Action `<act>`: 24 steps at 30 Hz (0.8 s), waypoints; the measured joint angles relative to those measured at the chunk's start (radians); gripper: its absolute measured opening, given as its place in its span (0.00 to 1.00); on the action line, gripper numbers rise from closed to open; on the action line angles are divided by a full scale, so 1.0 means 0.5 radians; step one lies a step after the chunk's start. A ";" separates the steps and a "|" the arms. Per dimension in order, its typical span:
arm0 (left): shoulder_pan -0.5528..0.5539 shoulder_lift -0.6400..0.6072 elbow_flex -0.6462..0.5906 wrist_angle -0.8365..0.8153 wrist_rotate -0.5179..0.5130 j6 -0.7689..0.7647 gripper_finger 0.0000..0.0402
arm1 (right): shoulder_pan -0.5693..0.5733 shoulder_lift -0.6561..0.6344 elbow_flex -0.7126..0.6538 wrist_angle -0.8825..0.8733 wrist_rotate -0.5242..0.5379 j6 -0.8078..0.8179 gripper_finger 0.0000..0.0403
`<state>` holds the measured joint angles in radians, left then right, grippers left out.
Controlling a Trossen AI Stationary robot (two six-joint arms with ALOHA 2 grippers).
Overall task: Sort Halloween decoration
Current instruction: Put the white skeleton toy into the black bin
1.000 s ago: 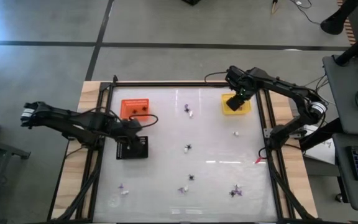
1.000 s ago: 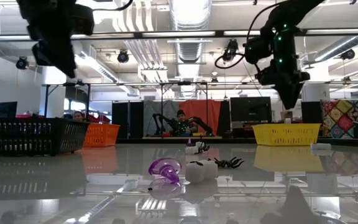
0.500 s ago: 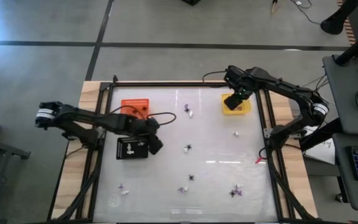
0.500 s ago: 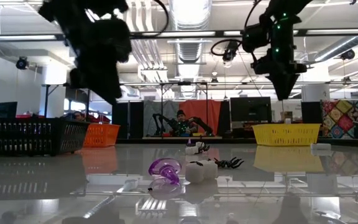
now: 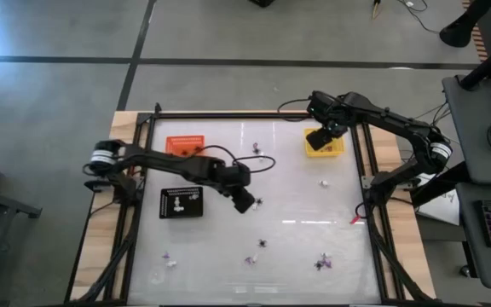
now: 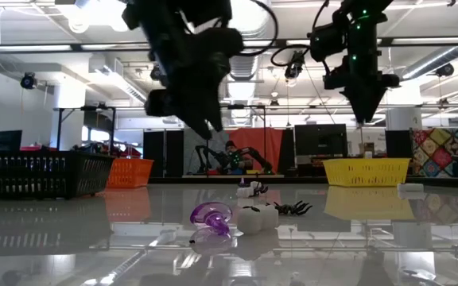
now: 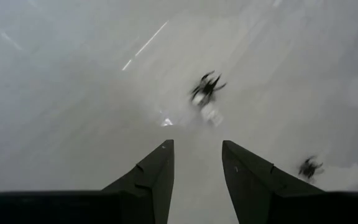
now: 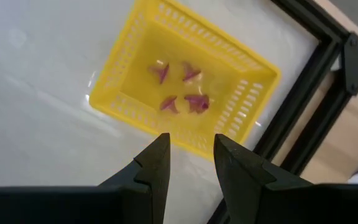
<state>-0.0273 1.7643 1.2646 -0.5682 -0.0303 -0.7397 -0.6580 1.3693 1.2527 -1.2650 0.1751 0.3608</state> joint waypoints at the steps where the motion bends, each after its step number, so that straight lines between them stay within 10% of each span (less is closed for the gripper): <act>1: 0.000 0.043 0.043 0.000 0.001 -0.004 0.29 | 0.013 0.000 0.008 -0.021 0.000 0.029 0.29; 24: -0.010 0.475 0.249 -0.050 0.119 -0.321 0.29 | 0.248 -0.003 0.171 -0.130 0.002 0.089 0.29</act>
<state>-0.0322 2.0016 1.3889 -0.5931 0.0292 -0.9005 -0.5343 1.3677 1.3381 -1.3300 0.1761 0.4051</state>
